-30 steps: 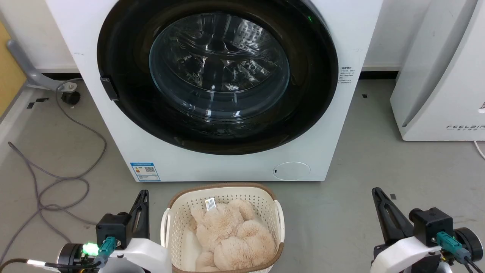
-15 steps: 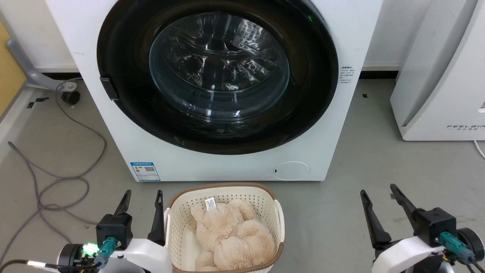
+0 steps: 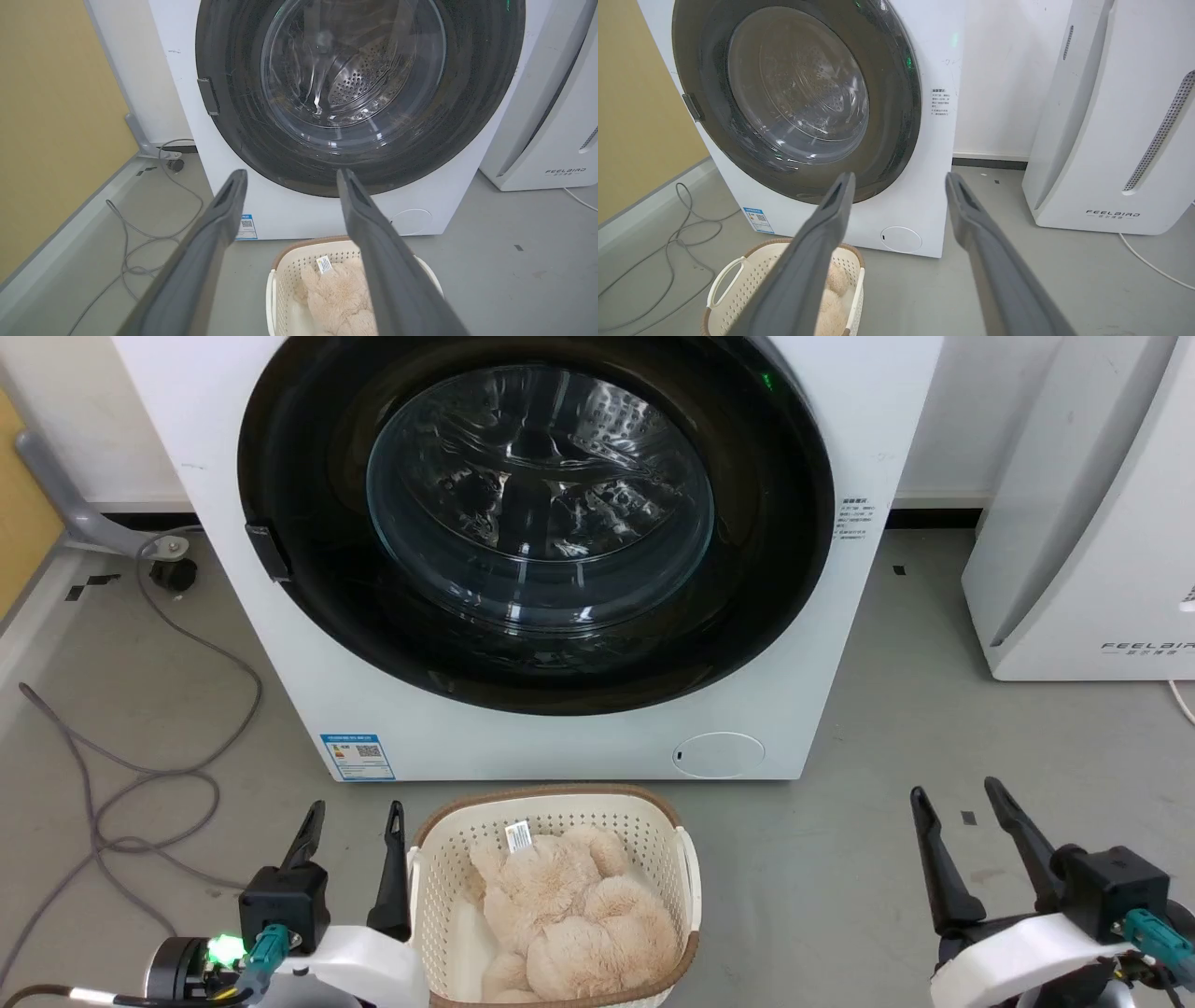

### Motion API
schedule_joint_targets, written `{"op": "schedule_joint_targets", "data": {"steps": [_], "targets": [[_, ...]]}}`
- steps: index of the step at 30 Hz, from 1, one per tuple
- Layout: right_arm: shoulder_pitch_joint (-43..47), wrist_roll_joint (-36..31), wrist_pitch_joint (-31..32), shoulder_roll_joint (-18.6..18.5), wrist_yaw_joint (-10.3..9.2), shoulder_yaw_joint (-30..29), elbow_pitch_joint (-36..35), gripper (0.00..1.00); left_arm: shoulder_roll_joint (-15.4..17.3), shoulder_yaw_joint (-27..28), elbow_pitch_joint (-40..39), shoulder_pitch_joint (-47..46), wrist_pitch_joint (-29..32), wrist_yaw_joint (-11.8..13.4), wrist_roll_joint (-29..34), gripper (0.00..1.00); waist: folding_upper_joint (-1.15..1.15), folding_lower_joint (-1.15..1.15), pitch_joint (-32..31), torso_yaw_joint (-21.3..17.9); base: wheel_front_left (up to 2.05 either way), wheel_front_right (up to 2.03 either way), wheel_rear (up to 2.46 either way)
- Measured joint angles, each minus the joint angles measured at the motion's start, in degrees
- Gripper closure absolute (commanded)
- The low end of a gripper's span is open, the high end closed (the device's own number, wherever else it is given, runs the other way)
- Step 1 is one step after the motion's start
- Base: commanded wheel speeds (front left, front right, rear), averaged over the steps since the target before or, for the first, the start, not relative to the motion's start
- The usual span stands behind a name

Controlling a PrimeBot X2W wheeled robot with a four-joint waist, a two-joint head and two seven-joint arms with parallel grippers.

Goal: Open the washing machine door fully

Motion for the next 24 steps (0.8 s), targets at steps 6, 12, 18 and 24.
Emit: {"op": "schedule_joint_targets", "data": {"steps": [6,12,18,24], "targets": [[-0.01,2.64,-0.58,0.0,0.0,-0.41,-0.31,0.0,-0.01,-0.13,0.2,-0.01,-0.6,0.36,-0.15,0.0,0.0,0.0,0.05,0.02,0.0,0.0,0.0],[-0.02,6.14,-1.31,0.0,0.0,-0.88,-0.43,1.0,-0.01,-0.22,0.33,-0.01,-1.41,0.83,-0.52,0.0,0.0,0.0,0.14,0.07,0.0,0.0,0.0],[-0.27,12.49,-2.04,0.0,0.0,-1.98,0.14,1.0,-0.01,-0.3,0.49,-0.02,-2.07,1.32,-0.91,0.0,0.0,0.0,0.31,0.17,0.0,0.0,0.0],[-1.93,22.87,-2.72,0.0,0.0,-3.34,2.49,1.0,-0.01,-0.32,0.66,-0.2,-2.71,1.59,-1.0,0.0,0.0,0.0,0.65,0.28,0.0,0.0,0.0]]}}
